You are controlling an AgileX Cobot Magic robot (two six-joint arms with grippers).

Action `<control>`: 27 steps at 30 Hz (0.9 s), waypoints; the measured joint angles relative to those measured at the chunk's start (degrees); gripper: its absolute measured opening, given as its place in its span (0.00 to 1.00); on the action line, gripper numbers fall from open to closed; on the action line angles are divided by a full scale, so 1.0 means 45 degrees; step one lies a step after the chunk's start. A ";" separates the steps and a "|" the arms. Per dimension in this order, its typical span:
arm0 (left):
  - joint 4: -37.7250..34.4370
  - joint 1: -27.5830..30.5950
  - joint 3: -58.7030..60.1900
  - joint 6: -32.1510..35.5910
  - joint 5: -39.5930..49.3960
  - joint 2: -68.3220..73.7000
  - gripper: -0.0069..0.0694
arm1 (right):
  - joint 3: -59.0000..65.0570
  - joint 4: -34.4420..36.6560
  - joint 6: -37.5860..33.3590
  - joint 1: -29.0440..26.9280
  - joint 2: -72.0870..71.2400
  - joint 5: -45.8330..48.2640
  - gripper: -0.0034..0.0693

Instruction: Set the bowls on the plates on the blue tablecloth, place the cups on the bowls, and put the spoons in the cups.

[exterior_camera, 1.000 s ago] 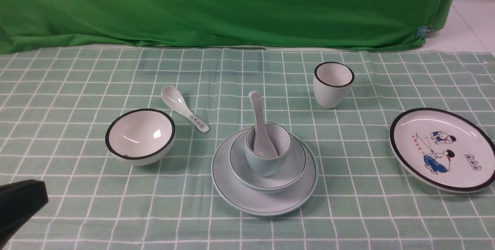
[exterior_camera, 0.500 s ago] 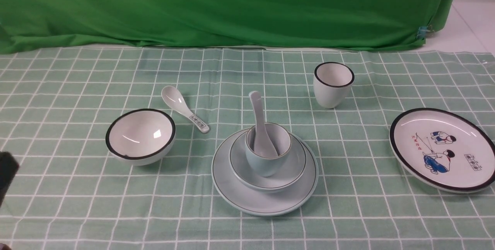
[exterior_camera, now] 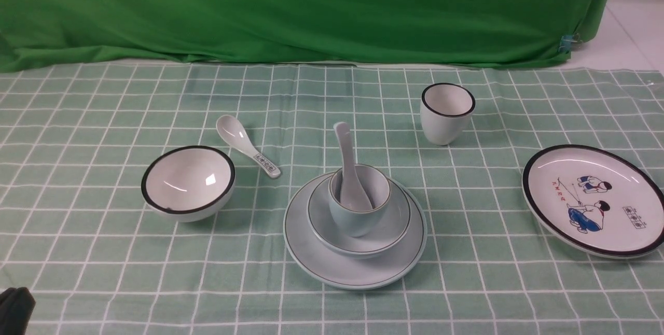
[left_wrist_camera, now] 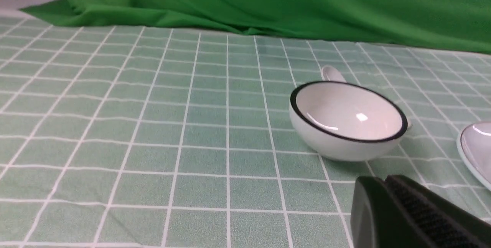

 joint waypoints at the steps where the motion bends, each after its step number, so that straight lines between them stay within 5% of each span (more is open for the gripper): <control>1: -0.0001 0.0000 0.0000 0.0001 0.0025 0.0000 0.10 | 0.0000 0.0000 0.0000 0.0000 0.0000 0.0000 0.29; 24: 0.0037 0.0000 0.0000 0.0001 0.0068 0.0000 0.10 | 0.0000 0.0000 -0.0238 0.0000 0.0000 0.0099 0.34; 27: 0.0067 0.0000 0.0000 0.0001 0.0080 0.0000 0.10 | 0.0096 0.0000 -0.0888 -0.0723 0.0000 0.1240 0.34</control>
